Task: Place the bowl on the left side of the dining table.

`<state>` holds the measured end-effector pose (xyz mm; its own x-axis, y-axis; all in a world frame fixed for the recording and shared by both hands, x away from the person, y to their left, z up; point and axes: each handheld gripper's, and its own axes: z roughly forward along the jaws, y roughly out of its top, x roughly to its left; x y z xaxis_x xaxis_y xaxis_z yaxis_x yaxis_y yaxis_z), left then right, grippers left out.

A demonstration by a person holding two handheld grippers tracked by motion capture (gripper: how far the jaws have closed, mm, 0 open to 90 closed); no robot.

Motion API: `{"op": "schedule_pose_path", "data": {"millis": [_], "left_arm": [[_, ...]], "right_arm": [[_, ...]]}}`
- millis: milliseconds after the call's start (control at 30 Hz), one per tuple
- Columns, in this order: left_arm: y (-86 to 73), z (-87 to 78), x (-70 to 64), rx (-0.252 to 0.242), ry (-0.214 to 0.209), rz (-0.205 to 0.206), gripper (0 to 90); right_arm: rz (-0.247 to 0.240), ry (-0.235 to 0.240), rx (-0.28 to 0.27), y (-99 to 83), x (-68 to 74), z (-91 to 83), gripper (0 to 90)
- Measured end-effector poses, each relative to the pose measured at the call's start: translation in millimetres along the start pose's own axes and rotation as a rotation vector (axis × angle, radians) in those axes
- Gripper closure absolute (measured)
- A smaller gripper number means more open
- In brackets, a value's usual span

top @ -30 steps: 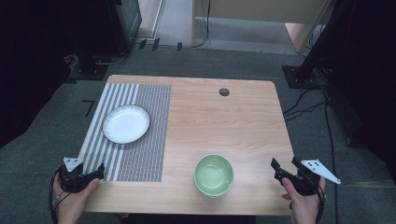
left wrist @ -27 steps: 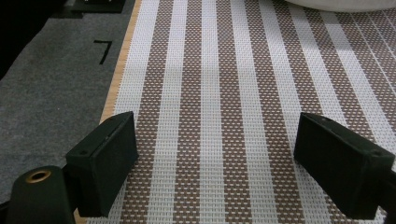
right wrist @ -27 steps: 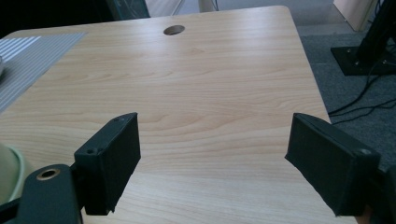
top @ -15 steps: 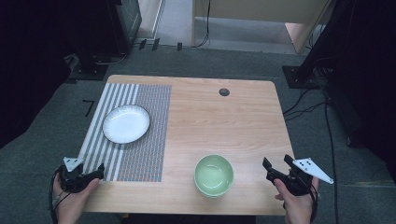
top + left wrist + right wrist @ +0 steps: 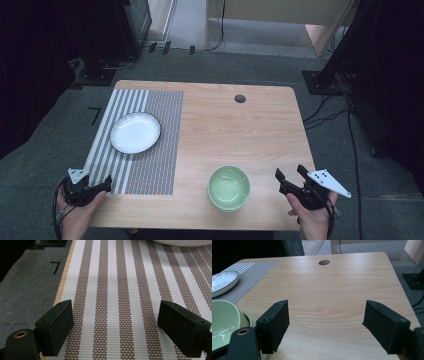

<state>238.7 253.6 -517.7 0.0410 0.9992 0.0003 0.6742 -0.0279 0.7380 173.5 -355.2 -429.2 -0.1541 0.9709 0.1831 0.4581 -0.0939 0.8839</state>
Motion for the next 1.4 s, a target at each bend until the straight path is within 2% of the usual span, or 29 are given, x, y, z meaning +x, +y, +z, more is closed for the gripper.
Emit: {"op": "schedule_pose_path", "data": {"millis": [367,700,867,1033,1133,1400], "left_arm": [[0.4,-0.9,-1.3,0.001,0.014,0.01,12.6],[1.7,-3.1,-4.7,-0.002,0.036,0.01,12.7],[2.4,-4.9,-6.9,-0.01,0.037,0.015,12.7],[3.3,-6.6,-10.1,-0.013,0.023,0.013,12.7],[5.6,-9.2,-13.2,-0.026,-0.011,-0.02,12.7],[9.4,-13.8,-31.0,-0.051,-0.028,0.02,12.7]], "right_arm": [[-0.021,0.025,-0.001,-0.5,9.9,1.7,23.0],[-0.023,0.07,0.001,-0.8,19.8,2.0,31.6],[-0.03,0.081,0.002,-1.5,23.4,3.1,31.8],[-0.037,0.085,-0.002,-2.3,26.6,4.0,31.0],[-0.027,0.09,-0.009,-3.5,28.8,4.6,31.7],[-0.047,0.114,-0.031,-5.6,34.9,5.9,36.4]]}}
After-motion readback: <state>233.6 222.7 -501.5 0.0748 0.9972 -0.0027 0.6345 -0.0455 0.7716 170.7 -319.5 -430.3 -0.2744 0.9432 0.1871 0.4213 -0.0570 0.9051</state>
